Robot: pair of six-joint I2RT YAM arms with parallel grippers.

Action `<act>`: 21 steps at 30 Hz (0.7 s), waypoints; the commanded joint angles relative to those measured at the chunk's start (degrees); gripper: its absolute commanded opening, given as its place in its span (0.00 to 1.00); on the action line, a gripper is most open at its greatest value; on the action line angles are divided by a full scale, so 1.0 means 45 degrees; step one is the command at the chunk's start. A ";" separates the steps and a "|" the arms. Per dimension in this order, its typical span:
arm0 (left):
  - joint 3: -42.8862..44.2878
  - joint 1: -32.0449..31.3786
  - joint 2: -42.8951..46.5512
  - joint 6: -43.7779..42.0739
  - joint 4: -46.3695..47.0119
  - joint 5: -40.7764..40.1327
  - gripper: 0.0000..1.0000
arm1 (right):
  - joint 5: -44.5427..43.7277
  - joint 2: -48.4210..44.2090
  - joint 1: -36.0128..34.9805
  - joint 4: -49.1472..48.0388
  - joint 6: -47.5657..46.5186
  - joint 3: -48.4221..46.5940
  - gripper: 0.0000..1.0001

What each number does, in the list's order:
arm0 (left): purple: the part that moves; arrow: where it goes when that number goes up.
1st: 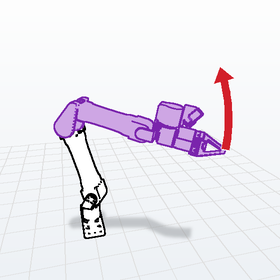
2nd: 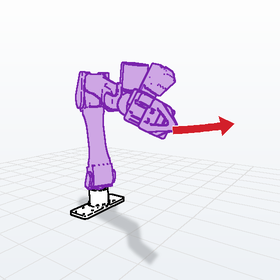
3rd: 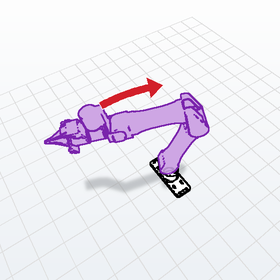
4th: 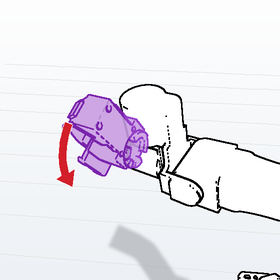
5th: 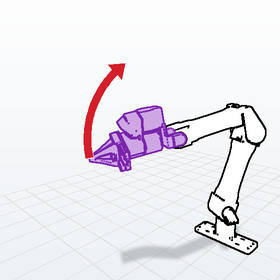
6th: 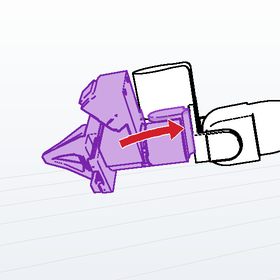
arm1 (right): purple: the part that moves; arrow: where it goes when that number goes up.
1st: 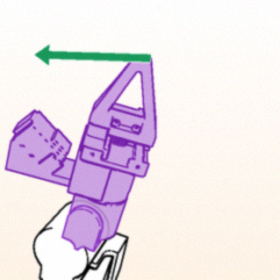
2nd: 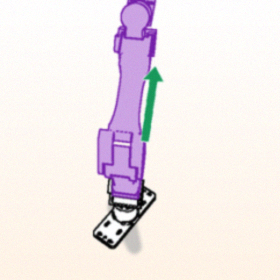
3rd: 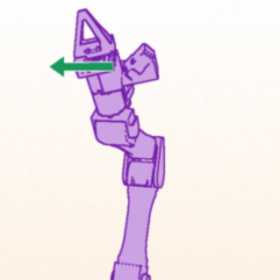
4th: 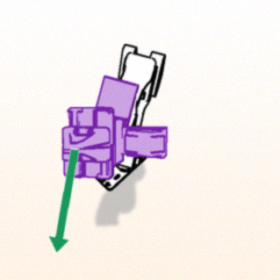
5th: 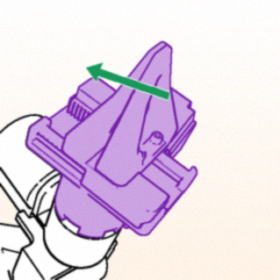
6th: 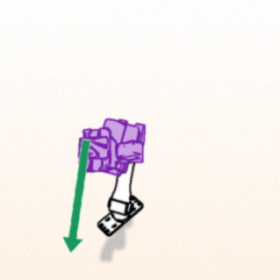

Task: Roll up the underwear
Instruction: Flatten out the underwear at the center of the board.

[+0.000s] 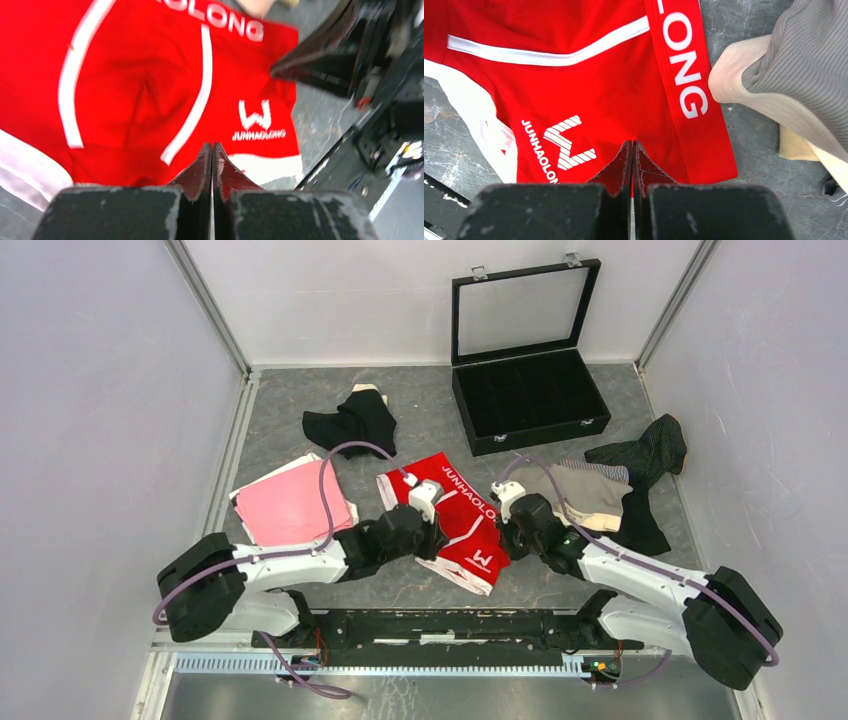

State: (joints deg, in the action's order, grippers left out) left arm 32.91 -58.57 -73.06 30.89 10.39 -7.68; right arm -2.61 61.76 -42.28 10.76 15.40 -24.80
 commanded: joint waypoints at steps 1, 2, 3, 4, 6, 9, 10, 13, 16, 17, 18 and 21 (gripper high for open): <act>-0.0777 -0.0575 -0.0418 0.1250 0.0708 -0.0054 0.02 | -0.0260 0.0190 -0.0055 -0.0629 0.0386 0.0307 0.00; -0.0927 -0.0663 -0.0548 0.1370 0.0875 -0.0068 0.02 | -0.0262 0.0265 -0.0049 -0.0725 0.0398 0.0350 0.00; -0.1075 -0.0685 -0.0646 0.1452 0.1057 -0.0121 0.02 | -0.0353 0.0375 -0.0046 -0.0755 0.0414 0.0409 0.00; -0.1188 -0.0678 -0.0734 0.1518 0.1144 -0.0208 0.02 | -0.0543 0.0474 -0.0042 -0.0761 0.0389 0.0460 0.00; -0.1345 -0.0678 -0.0889 0.1518 0.1176 -0.0481 0.02 | -0.0883 0.0692 -0.0056 -0.0752 0.0360 0.0592 0.00; -0.1599 -0.0692 -0.0899 0.1572 0.1048 -0.1088 0.02 | -0.1152 0.0842 -0.0065 -0.0680 0.0331 0.0774 0.00; -0.1666 -0.0679 -0.0892 0.1587 0.0957 -0.1213 0.02 | -0.1285 0.0863 -0.0055 -0.0628 0.0330 0.0799 0.00; -0.1899 -0.0680 -0.0770 0.1756 0.0555 -0.2158 0.02 | -0.1676 0.0866 -0.0049 -0.0273 0.0247 0.0773 0.00; -0.2220 -0.0685 -0.0480 0.2031 0.0246 -0.2945 0.02 | -0.1930 0.0840 -0.0055 0.0129 0.0008 0.0643 0.00; -0.2318 -0.0678 -0.0398 0.2140 0.0136 -0.3213 0.02 | -0.2005 0.0841 -0.0054 0.0244 -0.0070 0.0629 0.00; -0.2406 -0.0672 -0.0300 0.2224 -0.0012 -0.3488 0.02 | -0.2064 0.0839 -0.0065 0.0362 -0.0144 0.0599 0.00; -0.2567 -0.0675 0.0078 0.2395 -0.0572 -0.4115 0.02 | -0.2228 0.0790 -0.0046 0.0653 -0.0306 0.0554 0.00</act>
State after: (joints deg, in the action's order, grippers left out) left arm 22.74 -61.49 -75.22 38.06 11.29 -18.68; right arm -8.69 64.77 -42.41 7.84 16.10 -22.63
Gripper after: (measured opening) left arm 0.029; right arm 0.006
